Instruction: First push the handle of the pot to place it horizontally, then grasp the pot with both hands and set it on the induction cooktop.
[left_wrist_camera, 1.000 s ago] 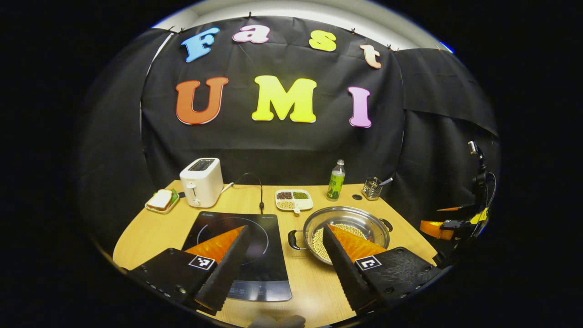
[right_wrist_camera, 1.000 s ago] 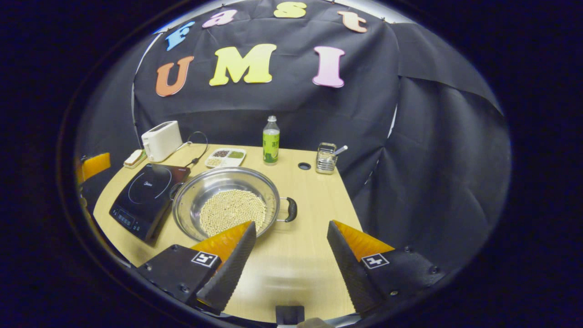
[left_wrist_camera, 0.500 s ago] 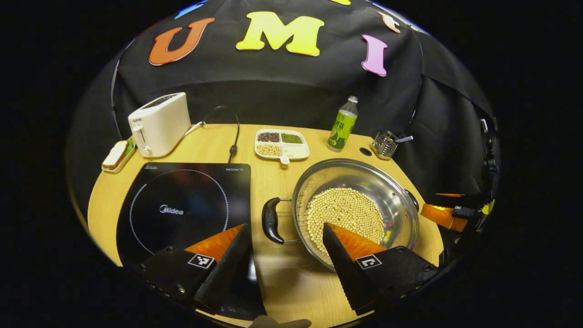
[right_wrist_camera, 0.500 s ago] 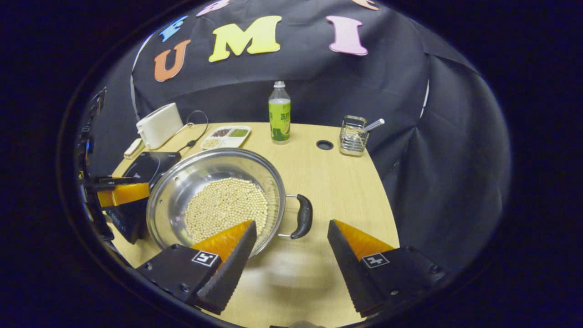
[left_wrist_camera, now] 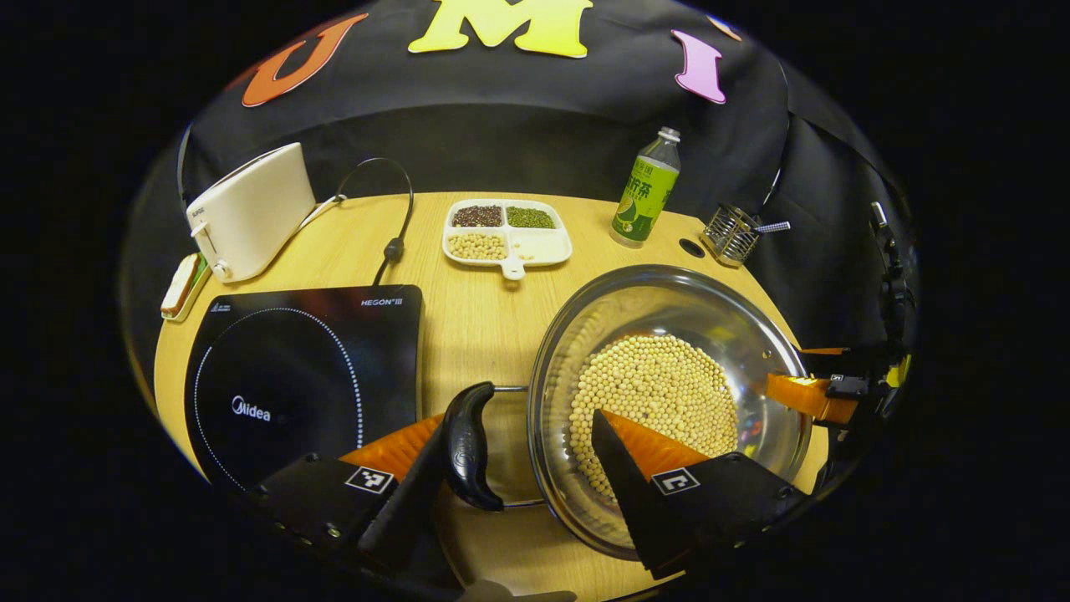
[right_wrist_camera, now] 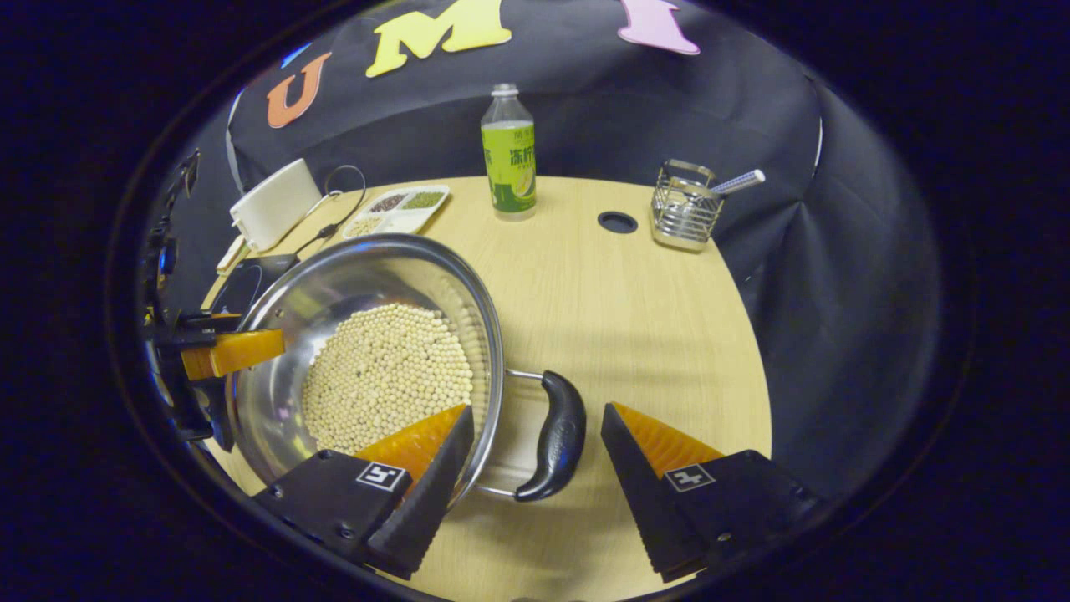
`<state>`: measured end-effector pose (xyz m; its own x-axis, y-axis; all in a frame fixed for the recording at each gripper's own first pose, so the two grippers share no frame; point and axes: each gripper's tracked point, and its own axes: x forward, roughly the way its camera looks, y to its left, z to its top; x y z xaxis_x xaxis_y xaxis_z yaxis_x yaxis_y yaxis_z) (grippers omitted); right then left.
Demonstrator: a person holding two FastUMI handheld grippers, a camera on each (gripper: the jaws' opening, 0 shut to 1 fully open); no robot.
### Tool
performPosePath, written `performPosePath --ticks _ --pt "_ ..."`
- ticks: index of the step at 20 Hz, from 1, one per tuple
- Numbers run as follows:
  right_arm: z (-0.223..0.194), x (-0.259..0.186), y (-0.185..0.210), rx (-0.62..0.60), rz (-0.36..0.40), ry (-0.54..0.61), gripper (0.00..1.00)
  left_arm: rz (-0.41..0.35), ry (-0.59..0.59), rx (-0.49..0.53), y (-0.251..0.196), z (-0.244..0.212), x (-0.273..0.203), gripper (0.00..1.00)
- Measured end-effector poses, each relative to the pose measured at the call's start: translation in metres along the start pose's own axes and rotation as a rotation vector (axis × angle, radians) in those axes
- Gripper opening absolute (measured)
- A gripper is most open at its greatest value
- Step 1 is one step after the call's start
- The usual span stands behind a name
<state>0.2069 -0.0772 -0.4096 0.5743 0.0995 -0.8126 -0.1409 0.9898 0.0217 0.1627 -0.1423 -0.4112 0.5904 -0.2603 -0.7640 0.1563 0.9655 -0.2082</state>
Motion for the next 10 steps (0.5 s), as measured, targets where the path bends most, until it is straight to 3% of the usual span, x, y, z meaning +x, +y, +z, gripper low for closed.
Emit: performPosePath --ticks 1,3,4,8,9,10 --pt "0.0 0.005 0.002 0.0 0.002 0.015 0.97 0.006 0.007 0.0 0.0 0.0 0.002 0.96" --pt "-0.003 0.011 0.002 -0.017 -0.014 0.056 0.8 0.015 0.032 0.008 0.0 -0.001 0.006 0.95" --pt "-0.003 0.013 0.002 -0.016 -0.019 0.069 0.76 0.021 0.045 0.015 0.001 -0.001 0.008 0.95" --pt "-0.004 0.011 0.0 0.026 -0.008 0.106 0.75 0.08 0.095 0.065 0.008 -0.006 0.013 0.89" --pt "-0.004 0.012 0.0 0.052 -0.005 0.114 0.73 0.098 0.119 0.089 0.01 -0.009 0.014 0.75" --pt "-0.004 0.011 -0.001 0.069 -0.007 0.127 0.72 0.128 0.133 0.117 0.013 -0.01 0.014 0.82"
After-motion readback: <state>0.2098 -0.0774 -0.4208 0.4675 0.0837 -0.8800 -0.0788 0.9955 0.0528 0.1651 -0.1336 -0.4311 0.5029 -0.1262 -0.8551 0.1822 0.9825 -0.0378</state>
